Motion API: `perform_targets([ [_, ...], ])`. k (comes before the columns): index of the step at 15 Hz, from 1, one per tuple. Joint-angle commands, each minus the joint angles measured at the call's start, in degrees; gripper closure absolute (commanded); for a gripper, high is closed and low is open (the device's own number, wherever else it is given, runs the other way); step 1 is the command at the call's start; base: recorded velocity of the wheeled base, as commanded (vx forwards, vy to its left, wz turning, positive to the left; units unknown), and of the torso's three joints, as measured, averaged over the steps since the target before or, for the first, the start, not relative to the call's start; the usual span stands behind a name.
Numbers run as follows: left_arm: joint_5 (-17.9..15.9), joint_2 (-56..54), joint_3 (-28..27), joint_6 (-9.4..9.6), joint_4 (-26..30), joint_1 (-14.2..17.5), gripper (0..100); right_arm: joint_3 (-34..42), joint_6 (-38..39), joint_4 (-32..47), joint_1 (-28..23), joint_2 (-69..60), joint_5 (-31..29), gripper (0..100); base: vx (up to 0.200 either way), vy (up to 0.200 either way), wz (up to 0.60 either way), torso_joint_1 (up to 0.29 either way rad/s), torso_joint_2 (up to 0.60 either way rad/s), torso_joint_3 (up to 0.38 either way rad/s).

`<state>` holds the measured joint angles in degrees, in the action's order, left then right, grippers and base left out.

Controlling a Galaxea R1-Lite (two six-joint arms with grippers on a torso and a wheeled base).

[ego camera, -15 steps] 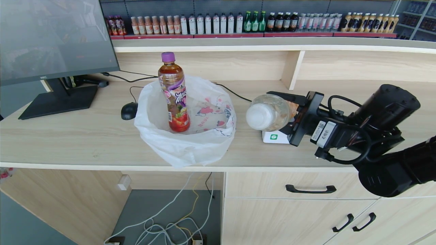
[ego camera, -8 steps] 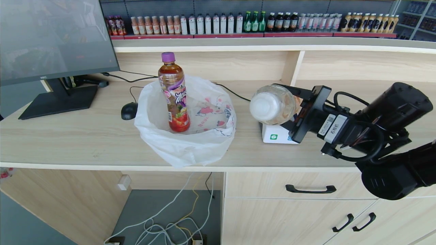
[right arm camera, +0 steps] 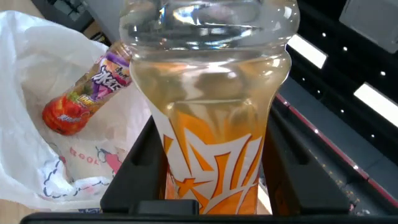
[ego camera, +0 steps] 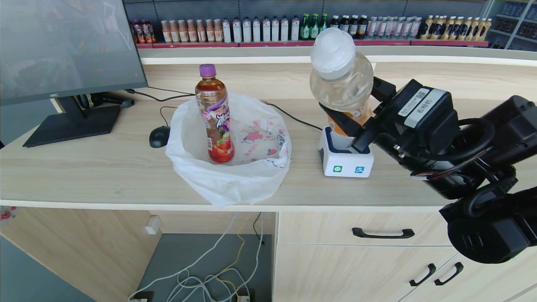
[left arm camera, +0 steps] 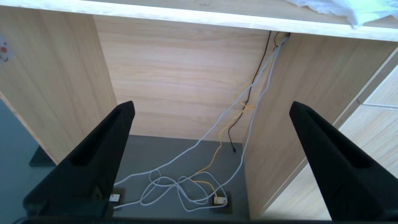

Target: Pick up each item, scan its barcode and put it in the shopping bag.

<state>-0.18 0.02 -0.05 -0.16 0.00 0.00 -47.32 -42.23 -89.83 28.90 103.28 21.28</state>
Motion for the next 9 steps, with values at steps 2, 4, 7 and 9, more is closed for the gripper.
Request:
perform_targets([
  [2, 0.01, -0.02, -0.04, -0.02, 0.0, 0.0, 0, -0.49, 6.98, -0.17, 3.53, -3.35, -9.42, 100, 0.0, 0.0, 0.0, 0.0, 0.0, 0.0],
  [4, 0.01, -0.02, -0.04, -0.02, 0.0, 0.0, 0, -0.58, 13.58, -0.17, 3.97, -4.49, -12.76, 100, 0.0, 0.0, 0.0, 0.0, 0.0, 0.0],
  [7, 0.01, -0.02, 0.05, -0.02, 0.0, 0.0, 0, 1.62, 21.84, -0.17, 3.62, -5.63, -15.57, 100, 0.0, 0.0, 0.0, 0.0, 0.0, 0.0],
  [9, 0.01, -0.02, -0.04, -0.02, 0.0, 0.0, 0, 3.91, 30.1, -0.17, 3.53, -6.16, -21.99, 100, 0.0, 0.0, 0.0, 0.0, 0.0, 0.0],
])
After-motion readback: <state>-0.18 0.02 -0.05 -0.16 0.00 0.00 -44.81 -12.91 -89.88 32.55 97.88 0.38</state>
